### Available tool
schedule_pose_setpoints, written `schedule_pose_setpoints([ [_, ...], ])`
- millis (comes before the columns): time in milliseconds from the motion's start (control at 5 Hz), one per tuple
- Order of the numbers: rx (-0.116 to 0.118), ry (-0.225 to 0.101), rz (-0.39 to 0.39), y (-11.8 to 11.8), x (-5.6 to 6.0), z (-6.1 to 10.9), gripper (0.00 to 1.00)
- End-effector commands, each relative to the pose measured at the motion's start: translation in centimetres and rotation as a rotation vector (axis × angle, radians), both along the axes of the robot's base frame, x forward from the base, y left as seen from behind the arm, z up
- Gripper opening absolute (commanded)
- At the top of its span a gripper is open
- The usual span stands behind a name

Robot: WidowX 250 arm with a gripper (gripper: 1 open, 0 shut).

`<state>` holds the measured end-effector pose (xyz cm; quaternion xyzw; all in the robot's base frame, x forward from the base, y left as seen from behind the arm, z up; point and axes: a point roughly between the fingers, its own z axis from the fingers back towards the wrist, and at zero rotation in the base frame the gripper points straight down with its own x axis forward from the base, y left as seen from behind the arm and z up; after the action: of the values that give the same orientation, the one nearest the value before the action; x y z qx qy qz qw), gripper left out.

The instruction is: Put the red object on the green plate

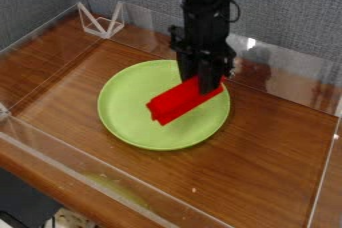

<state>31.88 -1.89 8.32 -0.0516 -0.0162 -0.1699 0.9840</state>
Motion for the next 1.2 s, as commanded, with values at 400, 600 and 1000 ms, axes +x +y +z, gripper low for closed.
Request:
schedule_pose_setpoints([
  [400, 0.013, 0.000, 0.021, 3.4, 0.4, -0.8, 0.00],
  [600, 0.018, 0.030, 0.069, 4.7, 0.7, -1.7, 0.00],
  [1000, 0.032, 0.056, 0.176, 6.3, 0.7, -2.4, 1.00],
])
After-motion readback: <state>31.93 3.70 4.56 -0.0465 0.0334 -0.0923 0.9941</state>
